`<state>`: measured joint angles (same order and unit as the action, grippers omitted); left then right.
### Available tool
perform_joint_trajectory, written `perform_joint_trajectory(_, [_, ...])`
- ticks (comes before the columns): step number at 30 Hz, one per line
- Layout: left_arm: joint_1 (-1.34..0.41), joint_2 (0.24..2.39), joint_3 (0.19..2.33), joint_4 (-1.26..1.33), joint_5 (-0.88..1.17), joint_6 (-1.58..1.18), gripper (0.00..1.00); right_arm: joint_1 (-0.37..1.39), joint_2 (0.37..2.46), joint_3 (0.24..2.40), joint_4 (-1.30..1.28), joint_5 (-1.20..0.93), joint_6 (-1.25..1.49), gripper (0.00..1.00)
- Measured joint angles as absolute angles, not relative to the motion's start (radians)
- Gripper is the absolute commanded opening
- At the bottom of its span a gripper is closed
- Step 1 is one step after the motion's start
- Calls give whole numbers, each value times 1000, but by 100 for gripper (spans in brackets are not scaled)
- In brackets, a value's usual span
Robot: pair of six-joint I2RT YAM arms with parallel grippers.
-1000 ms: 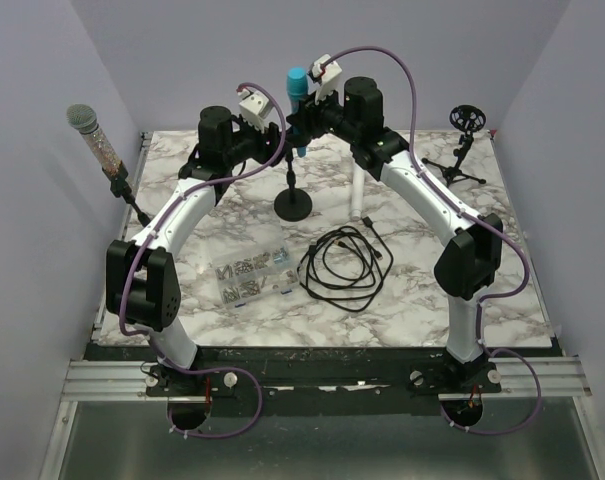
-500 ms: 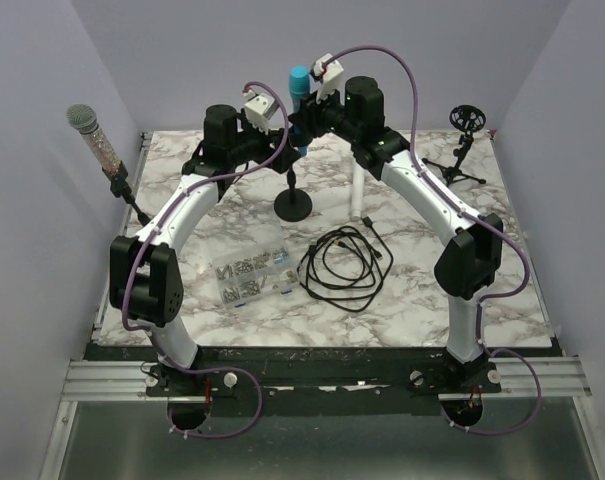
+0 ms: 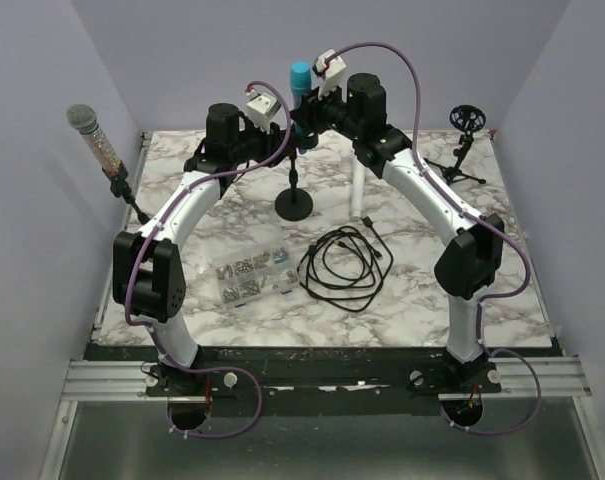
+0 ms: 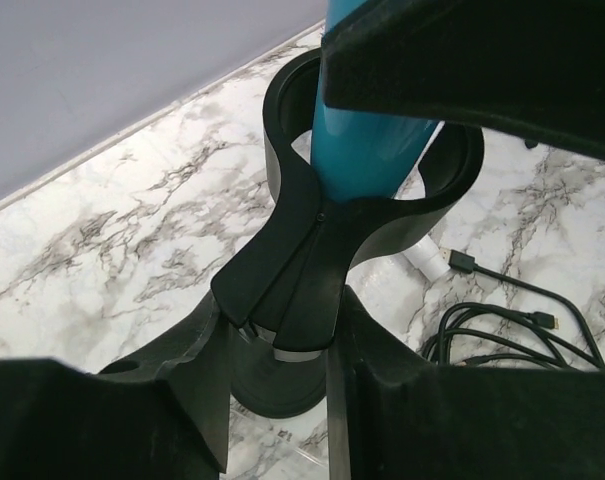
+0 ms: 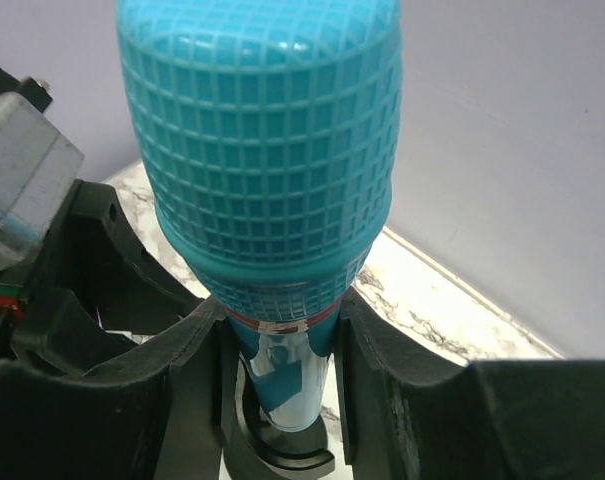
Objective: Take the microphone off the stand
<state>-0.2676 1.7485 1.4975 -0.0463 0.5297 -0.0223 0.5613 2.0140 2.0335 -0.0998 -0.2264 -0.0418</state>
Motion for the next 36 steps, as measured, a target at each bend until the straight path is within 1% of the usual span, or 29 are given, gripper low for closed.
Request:
perform_joint_trajectory(10, [-269,1748,1484,-20,519,-22,0,561,2008,2111,-97,-210,0,1])
perform_joint_trajectory(14, [-269,1748,1481,-12,517,-22,0,561,1976,2109,-101,-155,24,1])
perform_joint_trajectory(16, [-269,1748,1481,-13,513,-22,1,562,1943,2097,-103,-91,34,1])
perform_joint_trajectory(19, [-269,1748,1488,-28,505,-22,40,562,1866,2060,-103,12,36,1])
perform_joint_trajectory(21, [-269,1748,1498,-49,501,-22,56,561,1817,2043,-102,79,33,1])
perform_joint_trajectory(23, [-269,1748,1498,-50,501,-20,65,554,1771,2026,-97,142,28,1])
perform_joint_trajectory(24, [-270,1748,1498,-51,499,-22,90,547,1751,2012,-94,166,26,1])
perform_joint_trajectory(25, [-271,1747,1497,-57,498,-30,98,537,1733,1995,-91,186,25,1])
perform_joint_trajectory(28, [-271,1747,1496,-84,500,-39,99,482,1701,1936,-84,233,25,1])
perform_joint_trajectory(31, [-271,1747,1497,-115,507,-51,99,419,1718,1892,-106,271,25,1])
perform_joint_trajectory(36, [-271,1747,1511,-154,524,-66,99,316,1847,1893,-211,270,46,1])
